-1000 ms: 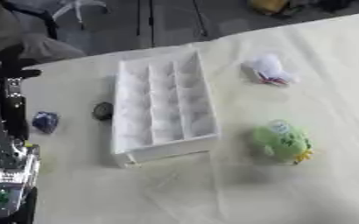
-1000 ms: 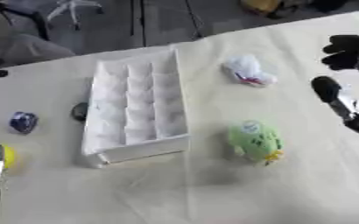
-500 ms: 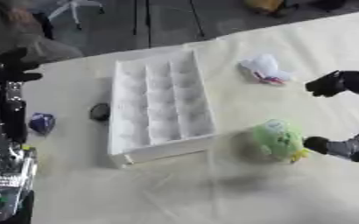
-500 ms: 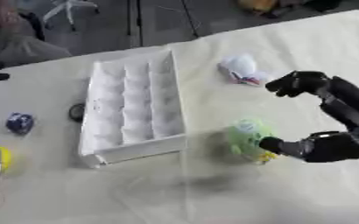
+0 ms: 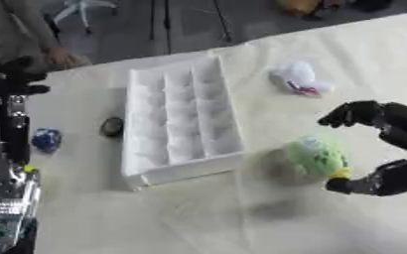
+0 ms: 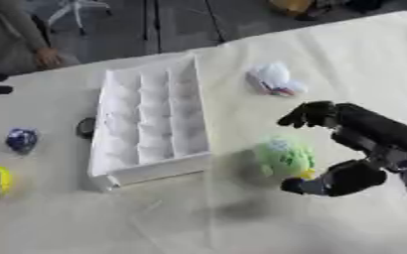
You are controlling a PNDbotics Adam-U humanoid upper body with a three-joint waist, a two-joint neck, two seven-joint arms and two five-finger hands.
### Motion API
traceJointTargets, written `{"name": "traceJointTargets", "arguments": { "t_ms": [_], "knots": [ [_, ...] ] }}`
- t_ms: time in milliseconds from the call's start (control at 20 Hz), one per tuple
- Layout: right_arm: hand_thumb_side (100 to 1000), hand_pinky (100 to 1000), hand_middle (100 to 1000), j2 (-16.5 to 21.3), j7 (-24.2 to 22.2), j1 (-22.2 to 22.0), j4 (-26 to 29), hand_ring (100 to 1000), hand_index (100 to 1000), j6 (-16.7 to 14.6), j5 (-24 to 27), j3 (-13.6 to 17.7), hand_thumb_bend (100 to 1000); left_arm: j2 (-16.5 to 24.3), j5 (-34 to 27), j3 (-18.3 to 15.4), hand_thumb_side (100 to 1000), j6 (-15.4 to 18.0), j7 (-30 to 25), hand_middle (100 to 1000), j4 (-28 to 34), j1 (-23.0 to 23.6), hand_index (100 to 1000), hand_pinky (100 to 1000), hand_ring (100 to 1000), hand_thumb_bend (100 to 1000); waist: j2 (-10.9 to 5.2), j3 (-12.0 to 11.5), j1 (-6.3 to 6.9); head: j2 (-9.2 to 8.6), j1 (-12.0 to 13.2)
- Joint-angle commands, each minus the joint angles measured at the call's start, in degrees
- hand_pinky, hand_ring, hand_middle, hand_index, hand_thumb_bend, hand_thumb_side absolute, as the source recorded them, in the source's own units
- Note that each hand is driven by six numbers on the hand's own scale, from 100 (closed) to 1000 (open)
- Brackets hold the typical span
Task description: Pick up objects on the table and place them in the box.
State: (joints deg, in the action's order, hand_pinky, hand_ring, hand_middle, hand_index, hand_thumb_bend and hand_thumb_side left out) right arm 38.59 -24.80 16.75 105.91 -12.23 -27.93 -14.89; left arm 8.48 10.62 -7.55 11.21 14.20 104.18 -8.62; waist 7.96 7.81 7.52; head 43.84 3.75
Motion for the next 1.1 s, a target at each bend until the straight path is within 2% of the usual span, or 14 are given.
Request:
{"name": "traceJointTargets", "arguments": {
  "t_ms": [50,550,800,1100],
  "knots": [
    [494,737,771,2.3,-1.1,2.2,-2.2,773,874,-0.1,-0.5,0.0,703,1.1,-0.1,0.2,879,0.1,-0.4,733,0.5,-0.2,751,612,668,705,-1.53,-0.1,-1.47,0.28,-0.2],
    [474,739,770,2.8,-3.2,7.4,-13.0,774,872,-0.3,1.7,-0.2,712,1.0,-0.5,0.6,882,0.1,-0.8,730,0.2,0.0,751,608,664,701,-1.70,-0.4,-1.53,0.28,-0.6],
    [456,733,765,2.0,-3.6,8.0,-16.9,769,868,-0.7,1.6,-0.9,712,1.0,-0.5,0.7,883,0.1,-1.1,729,0.2,0.0,752,606,663,698,-1.67,-0.5,-1.57,0.28,-0.7],
    [445,727,760,0.8,-6.4,8.2,-19.6,764,866,-2.0,1.2,-2.7,711,1.0,-0.7,1.0,886,0.1,-1.4,745,0.1,0.1,752,605,662,692,-1.75,-0.7,-1.55,0.28,-0.7]
  ]
}}
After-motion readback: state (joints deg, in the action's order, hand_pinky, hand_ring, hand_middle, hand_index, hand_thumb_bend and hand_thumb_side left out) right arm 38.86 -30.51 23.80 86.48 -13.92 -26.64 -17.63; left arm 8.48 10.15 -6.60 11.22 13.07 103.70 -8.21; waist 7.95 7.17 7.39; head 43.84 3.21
